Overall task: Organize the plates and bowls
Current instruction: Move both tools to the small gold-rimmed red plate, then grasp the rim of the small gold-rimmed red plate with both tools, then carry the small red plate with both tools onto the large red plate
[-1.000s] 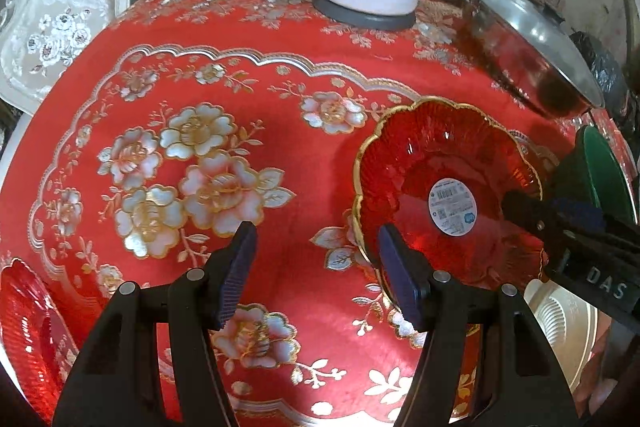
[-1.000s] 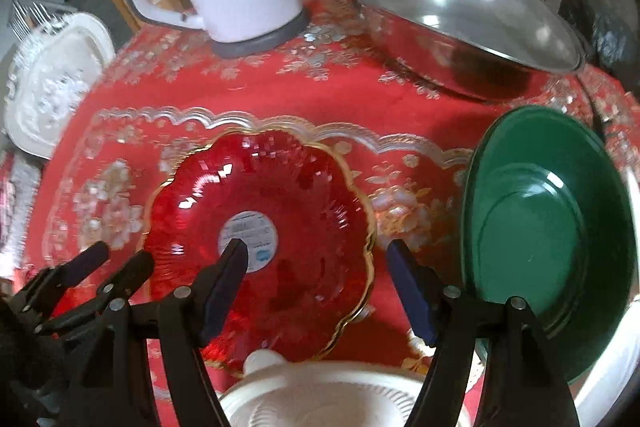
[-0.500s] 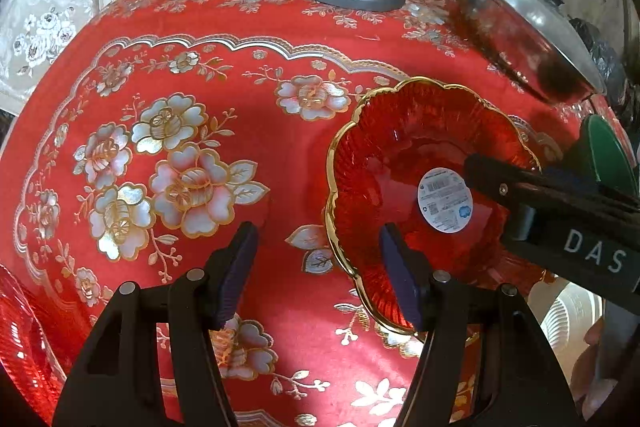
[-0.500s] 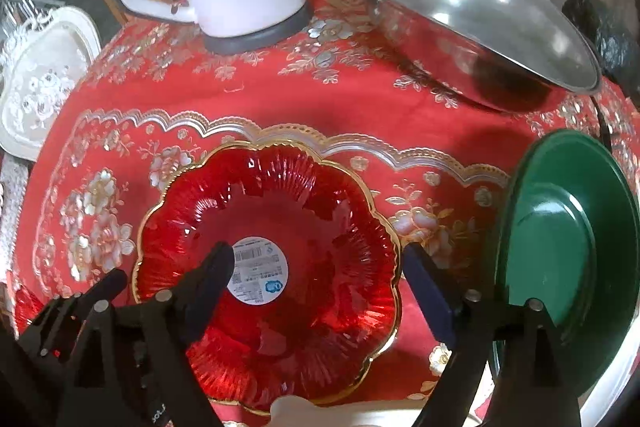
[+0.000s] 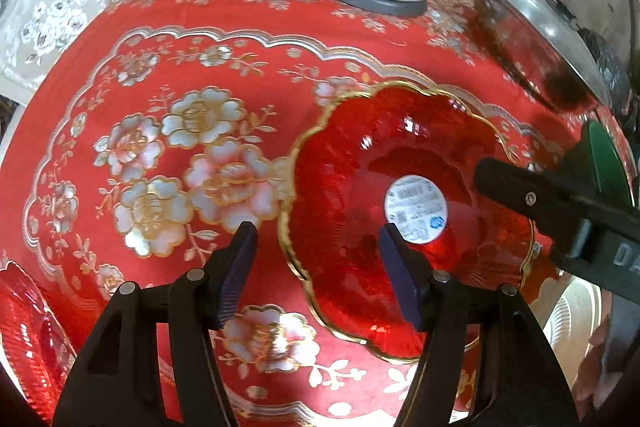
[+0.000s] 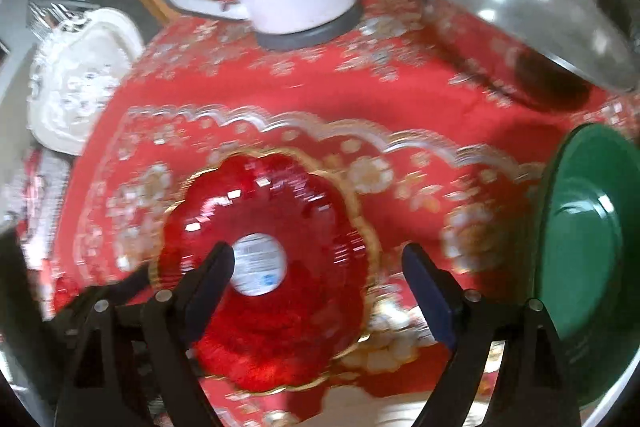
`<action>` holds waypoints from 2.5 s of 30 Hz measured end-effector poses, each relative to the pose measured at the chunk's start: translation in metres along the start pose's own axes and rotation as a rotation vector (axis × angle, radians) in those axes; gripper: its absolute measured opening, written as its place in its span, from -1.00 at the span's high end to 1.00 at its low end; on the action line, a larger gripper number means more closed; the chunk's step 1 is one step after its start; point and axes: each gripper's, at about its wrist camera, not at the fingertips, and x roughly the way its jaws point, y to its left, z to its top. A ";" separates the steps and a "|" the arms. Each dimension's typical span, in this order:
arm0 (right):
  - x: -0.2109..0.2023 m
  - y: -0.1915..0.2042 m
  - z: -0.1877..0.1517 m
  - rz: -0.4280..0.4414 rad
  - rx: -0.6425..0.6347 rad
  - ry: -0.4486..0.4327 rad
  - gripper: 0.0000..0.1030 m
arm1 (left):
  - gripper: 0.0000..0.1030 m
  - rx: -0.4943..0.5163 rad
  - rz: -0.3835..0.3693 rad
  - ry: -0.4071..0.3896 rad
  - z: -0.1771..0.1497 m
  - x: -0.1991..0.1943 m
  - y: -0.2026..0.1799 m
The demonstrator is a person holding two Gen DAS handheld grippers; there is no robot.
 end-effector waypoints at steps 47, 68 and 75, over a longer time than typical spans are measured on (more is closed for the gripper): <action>-0.054 0.068 -0.071 0.039 -0.220 -0.162 0.25 | 0.40 -0.012 0.037 -0.215 -0.042 -0.096 0.058; -0.074 0.157 -0.122 0.093 -0.367 -0.171 0.25 | 0.40 -0.107 0.064 -0.297 -0.113 -0.160 0.141; -0.071 0.195 -0.138 0.111 -0.439 -0.155 0.25 | 0.40 -0.163 0.082 -0.300 -0.135 -0.167 0.177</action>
